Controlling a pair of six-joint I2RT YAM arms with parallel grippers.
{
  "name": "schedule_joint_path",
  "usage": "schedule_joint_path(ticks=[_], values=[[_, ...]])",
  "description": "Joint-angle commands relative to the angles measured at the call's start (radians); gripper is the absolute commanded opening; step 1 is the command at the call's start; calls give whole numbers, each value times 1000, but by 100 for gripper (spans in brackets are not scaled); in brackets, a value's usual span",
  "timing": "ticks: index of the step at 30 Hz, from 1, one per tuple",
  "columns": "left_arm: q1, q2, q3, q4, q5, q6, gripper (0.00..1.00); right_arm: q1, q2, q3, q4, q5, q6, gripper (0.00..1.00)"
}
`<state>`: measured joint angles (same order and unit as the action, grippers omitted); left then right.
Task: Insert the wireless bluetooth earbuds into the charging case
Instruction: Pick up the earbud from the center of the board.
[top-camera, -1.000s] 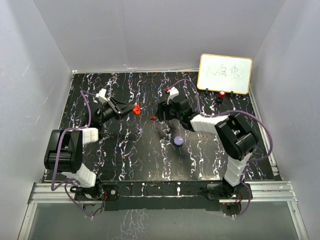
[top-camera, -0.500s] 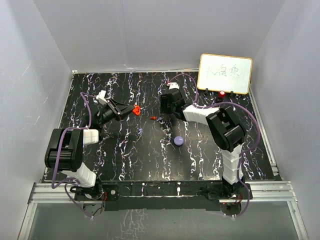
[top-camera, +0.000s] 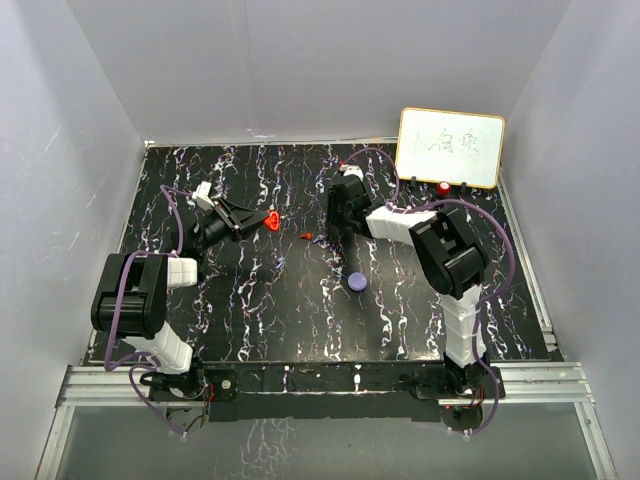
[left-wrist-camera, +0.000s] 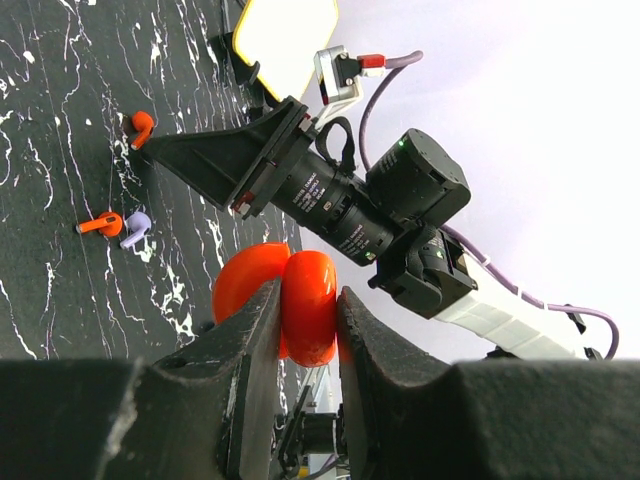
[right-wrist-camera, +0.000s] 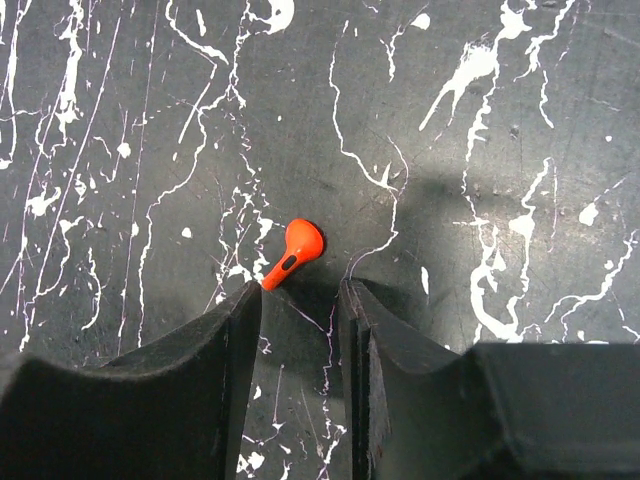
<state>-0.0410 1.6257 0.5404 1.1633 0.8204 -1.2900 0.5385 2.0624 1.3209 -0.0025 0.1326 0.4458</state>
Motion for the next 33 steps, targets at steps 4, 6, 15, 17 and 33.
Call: schedule_joint_path(ticks=[4, 6, 15, 17, 33], values=[[9, -8, -7, 64, 21, 0, 0, -3, 20, 78, 15, -3, 29, 34], [10, -7, -7, 67, 22, -2, 0, -5, 28, 89, 8, -5, 38, 34], [15, 1, -20, 90, 24, -13, 0, -6, 51, 121, -16, 9, 60, 29], [16, 1, -23, 96, 24, -16, 0, -8, 55, 127, -26, 12, 61, 28], [20, 17, -30, 127, 25, -33, 0, -21, 64, 130, -35, 12, 70, 22]])
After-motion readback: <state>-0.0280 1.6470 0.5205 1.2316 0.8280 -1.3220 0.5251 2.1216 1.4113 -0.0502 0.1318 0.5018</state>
